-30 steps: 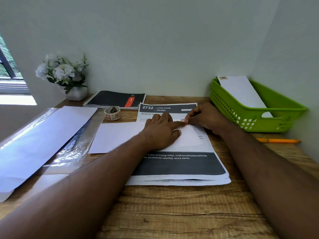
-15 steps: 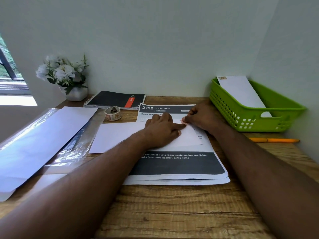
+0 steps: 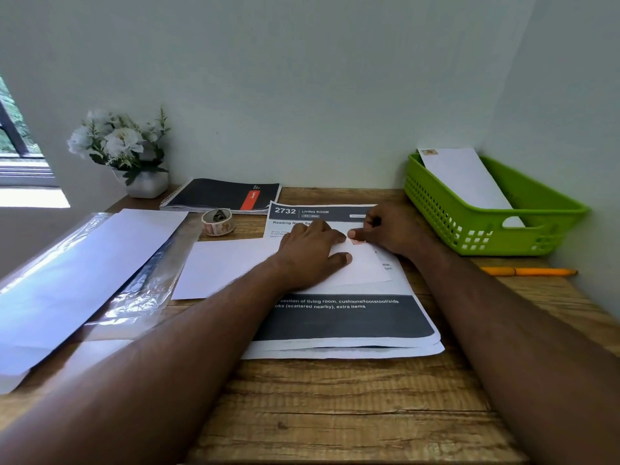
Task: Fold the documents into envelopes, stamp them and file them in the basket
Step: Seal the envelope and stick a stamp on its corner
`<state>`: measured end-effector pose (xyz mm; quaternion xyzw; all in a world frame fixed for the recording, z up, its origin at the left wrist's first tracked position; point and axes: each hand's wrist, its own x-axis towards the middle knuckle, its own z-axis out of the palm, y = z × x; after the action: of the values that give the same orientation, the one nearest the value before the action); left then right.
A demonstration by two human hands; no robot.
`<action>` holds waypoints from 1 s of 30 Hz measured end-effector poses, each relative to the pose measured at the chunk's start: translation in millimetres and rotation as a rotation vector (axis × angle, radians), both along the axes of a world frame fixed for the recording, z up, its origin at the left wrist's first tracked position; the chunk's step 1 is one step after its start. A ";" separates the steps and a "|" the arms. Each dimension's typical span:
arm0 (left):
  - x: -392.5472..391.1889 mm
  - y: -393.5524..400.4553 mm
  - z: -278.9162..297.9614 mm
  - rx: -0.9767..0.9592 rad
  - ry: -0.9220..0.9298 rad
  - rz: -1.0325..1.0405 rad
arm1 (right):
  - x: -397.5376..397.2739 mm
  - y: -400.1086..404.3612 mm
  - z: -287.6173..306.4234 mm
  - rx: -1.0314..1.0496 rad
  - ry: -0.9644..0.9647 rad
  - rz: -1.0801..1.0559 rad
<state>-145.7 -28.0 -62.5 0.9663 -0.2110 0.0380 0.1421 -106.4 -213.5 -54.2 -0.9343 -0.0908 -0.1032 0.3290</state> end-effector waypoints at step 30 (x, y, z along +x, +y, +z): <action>-2.5 10.3 8.0 0.081 0.033 0.168 | 0.2 -10.4 3.9 0.053 0.166 0.077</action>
<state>-148.2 -17.7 -54.5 0.9861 -0.1284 0.0252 0.1027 -106.2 -223.9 -50.3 -0.9264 -0.0962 -0.0149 0.3638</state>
